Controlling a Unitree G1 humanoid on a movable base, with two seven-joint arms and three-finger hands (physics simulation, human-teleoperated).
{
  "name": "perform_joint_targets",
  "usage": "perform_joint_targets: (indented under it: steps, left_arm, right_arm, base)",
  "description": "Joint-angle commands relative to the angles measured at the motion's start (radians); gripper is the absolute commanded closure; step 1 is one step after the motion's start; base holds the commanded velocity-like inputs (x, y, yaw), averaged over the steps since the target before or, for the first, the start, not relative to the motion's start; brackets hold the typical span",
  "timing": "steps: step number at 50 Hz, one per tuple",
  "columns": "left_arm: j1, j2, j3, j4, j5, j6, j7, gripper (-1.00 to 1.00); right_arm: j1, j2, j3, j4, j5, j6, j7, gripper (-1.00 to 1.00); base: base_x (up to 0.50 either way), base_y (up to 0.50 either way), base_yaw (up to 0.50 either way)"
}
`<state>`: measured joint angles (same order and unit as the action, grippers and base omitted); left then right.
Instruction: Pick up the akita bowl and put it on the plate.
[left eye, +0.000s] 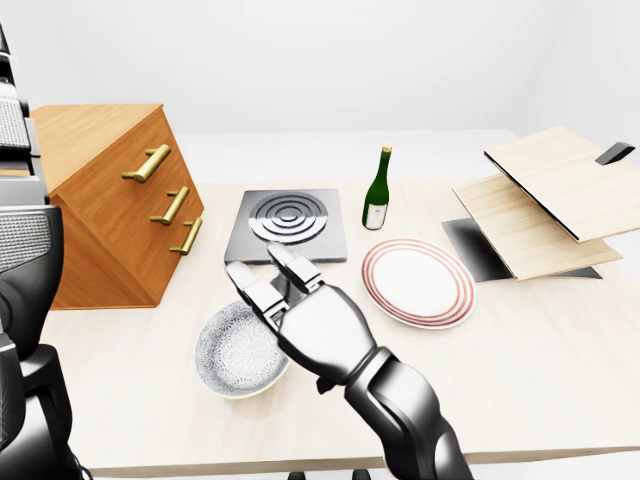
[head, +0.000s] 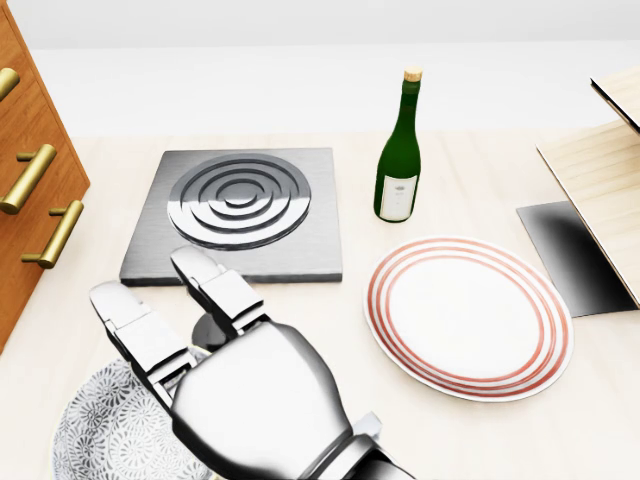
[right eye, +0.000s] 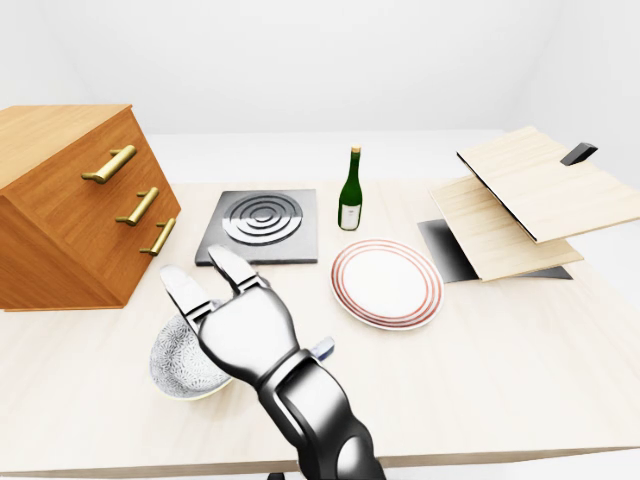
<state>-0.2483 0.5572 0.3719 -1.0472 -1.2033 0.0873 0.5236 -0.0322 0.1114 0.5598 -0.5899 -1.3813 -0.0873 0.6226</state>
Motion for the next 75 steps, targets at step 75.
perform_joint_targets:
  steps: [75]
  left_arm:
    - [-0.007,-0.031,0.02,0.0,0.001,0.0,0.0,-1.0]
  right_arm:
    - [0.193,-0.128,0.188,0.394,-0.042,0.0,-0.446,-1.0]
  base:
    - [0.0,0.0,0.0]
